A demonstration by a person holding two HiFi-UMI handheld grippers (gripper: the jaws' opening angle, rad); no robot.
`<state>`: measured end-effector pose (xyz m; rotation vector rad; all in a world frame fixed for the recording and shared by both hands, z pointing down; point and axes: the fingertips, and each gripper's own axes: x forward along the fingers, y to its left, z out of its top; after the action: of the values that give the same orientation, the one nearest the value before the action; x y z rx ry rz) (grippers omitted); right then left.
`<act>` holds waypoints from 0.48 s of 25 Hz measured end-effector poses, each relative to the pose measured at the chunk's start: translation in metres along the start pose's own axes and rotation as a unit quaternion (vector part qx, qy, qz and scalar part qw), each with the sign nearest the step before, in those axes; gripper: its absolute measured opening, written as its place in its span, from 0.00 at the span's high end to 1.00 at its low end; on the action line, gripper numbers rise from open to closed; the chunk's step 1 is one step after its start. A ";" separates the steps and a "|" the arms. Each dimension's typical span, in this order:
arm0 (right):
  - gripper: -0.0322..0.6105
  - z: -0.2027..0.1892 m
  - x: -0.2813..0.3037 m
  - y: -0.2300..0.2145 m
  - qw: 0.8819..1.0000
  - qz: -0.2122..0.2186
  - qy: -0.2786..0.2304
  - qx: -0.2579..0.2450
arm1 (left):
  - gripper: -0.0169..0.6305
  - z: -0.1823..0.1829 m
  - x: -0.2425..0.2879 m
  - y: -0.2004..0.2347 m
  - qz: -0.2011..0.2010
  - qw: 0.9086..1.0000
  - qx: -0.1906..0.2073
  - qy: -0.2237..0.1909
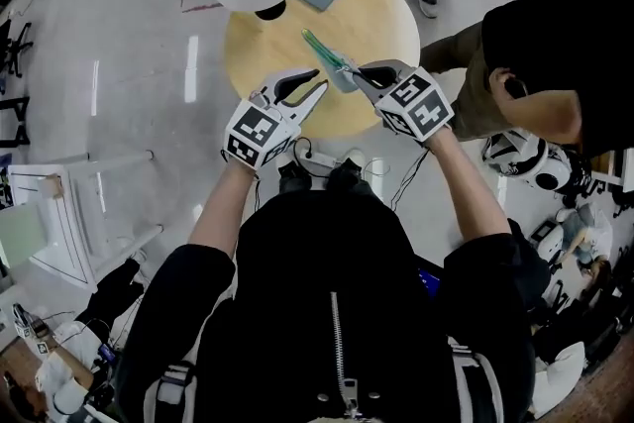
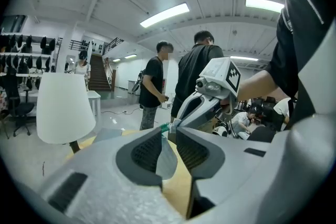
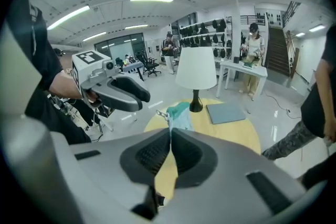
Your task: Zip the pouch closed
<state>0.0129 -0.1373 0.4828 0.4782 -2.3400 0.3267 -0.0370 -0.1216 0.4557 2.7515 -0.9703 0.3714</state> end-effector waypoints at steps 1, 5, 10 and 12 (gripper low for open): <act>0.93 0.002 -0.001 0.003 1.000 0.004 -0.002 0.002 | 0.83 0.001 0.001 -0.003 -0.003 1.000 0.003 -0.001; 0.93 0.010 -0.004 0.015 1.000 0.017 -0.012 0.012 | 0.83 0.002 0.007 -0.010 -0.011 1.000 0.004 -0.001; 0.93 0.013 -0.006 0.029 0.999 0.027 -0.015 0.010 | 0.85 0.002 0.007 -0.020 -0.021 1.000 0.001 -0.002; 0.93 0.014 -0.007 0.035 0.999 0.032 -0.017 0.013 | 0.89 0.002 0.005 -0.023 -0.021 1.000 0.003 -0.004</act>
<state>-0.0060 -0.1088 0.4645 0.4259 -2.3902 0.3810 -0.0181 -0.1079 0.4529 2.7760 -0.9125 0.3584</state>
